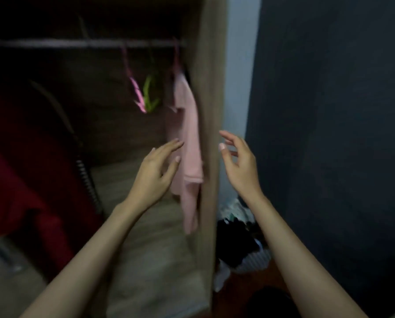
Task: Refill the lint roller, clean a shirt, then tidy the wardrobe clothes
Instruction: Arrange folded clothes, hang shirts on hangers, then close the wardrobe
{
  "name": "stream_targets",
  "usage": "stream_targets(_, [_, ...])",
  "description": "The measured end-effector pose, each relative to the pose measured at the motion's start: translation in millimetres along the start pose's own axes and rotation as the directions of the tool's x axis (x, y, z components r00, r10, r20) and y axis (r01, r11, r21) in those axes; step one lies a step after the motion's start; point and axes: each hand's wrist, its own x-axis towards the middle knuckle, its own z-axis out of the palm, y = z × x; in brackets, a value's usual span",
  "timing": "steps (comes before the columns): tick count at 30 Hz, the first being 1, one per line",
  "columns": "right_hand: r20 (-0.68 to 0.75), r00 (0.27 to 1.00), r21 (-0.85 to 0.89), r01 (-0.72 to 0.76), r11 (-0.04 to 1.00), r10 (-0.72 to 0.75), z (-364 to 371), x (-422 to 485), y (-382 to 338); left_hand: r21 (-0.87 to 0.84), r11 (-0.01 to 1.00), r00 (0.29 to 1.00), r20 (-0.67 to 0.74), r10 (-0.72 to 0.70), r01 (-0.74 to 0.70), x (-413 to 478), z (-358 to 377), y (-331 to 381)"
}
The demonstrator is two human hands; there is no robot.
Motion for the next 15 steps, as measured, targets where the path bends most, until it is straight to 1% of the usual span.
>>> stream_targets(3, [0.016,0.995,0.094,0.097,0.991,-0.099,52,38,-28,0.057,0.998,0.994,-0.112,0.019,-0.012,17,-60,-24])
stream_targets(6, [0.000,0.980,0.167,0.195,0.966,-0.198,91,71,-53,0.107,0.994,0.979,-0.202,0.031,-0.009,33,-110,-39])
stream_targets(9, [-0.023,0.967,0.229,0.251,0.941,-0.252,120,107,-81,0.163,0.986,0.954,-0.287,0.090,-0.043,51,-152,-47])
stream_targets(12, [-0.050,0.933,0.272,0.356,0.894,-0.356,138,148,-113,0.213,0.974,0.920,-0.363,0.148,-0.073,75,-189,-45])
stream_targets(15, [-0.089,0.887,0.280,0.459,0.843,-0.453,150,191,-143,0.305,0.946,0.880,-0.411,0.239,-0.115,106,-222,-35])
